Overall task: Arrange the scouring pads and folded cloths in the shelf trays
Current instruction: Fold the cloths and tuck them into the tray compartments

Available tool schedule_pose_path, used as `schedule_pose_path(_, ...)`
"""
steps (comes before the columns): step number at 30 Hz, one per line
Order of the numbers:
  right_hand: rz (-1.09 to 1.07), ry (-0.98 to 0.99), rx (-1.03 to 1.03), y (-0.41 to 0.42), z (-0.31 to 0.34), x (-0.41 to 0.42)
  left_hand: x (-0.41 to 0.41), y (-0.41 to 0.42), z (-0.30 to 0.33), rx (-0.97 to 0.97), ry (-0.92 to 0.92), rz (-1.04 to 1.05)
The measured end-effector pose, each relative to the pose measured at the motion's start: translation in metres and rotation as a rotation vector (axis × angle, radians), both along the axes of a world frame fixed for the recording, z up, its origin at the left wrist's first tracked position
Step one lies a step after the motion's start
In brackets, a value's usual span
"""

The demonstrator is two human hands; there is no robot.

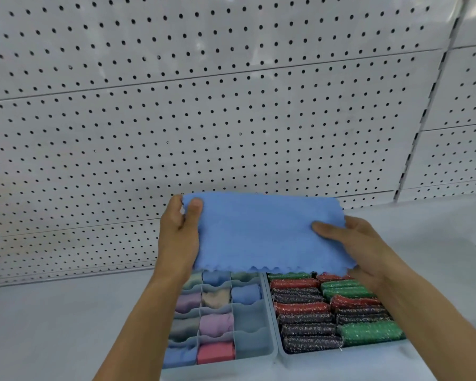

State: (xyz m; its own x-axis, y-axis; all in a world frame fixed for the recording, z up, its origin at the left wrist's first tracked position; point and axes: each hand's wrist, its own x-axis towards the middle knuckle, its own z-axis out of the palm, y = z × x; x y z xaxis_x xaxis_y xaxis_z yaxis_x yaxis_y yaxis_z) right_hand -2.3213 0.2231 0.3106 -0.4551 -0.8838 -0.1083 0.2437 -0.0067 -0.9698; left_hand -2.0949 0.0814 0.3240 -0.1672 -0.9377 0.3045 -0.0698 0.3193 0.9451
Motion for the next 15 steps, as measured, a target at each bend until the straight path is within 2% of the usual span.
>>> schedule_pose_path(3,-0.020,0.070,-0.103,-0.001,0.007,-0.006,0.005,0.003,0.005,0.133,0.133,-0.113)
schedule_pose_path(7,-0.006,0.111,-0.196,0.003,0.020,-0.017,0.021,-0.003,0.005,0.349,0.186,-0.374)
schedule_pose_path(11,0.083,0.170,-0.264,0.010,0.033,-0.030,0.031,-0.007,0.008,0.278,0.133,-0.441)
schedule_pose_path(15,0.084,0.249,-0.329,0.013,0.043,-0.032,0.030,-0.007,0.011,0.106,0.208,-0.370)
